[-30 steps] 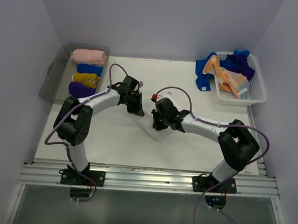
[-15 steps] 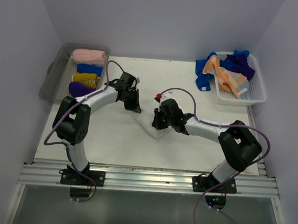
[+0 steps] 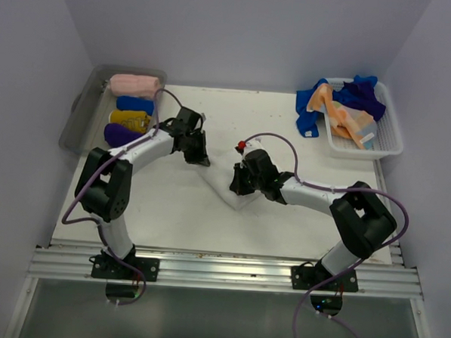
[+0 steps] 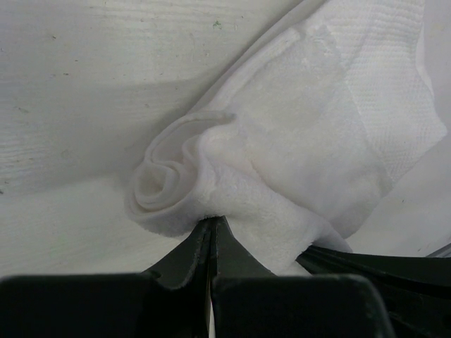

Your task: Roll the towels

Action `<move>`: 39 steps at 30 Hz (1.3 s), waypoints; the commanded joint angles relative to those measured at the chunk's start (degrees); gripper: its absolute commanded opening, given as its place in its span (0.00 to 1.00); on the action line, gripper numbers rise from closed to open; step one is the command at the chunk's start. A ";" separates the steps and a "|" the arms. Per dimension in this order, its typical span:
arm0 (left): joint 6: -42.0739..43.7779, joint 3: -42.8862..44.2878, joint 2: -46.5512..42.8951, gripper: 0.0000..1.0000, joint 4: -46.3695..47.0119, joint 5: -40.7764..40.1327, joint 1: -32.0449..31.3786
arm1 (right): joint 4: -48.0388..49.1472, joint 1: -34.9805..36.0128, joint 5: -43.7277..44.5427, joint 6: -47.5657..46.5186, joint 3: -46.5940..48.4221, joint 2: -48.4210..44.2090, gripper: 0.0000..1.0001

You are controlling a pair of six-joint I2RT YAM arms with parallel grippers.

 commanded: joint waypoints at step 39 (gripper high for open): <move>-2.68 2.11 9.76 0.00 5.82 -5.78 0.83 | -5.83 -0.50 3.23 0.27 -7.55 1.97 0.00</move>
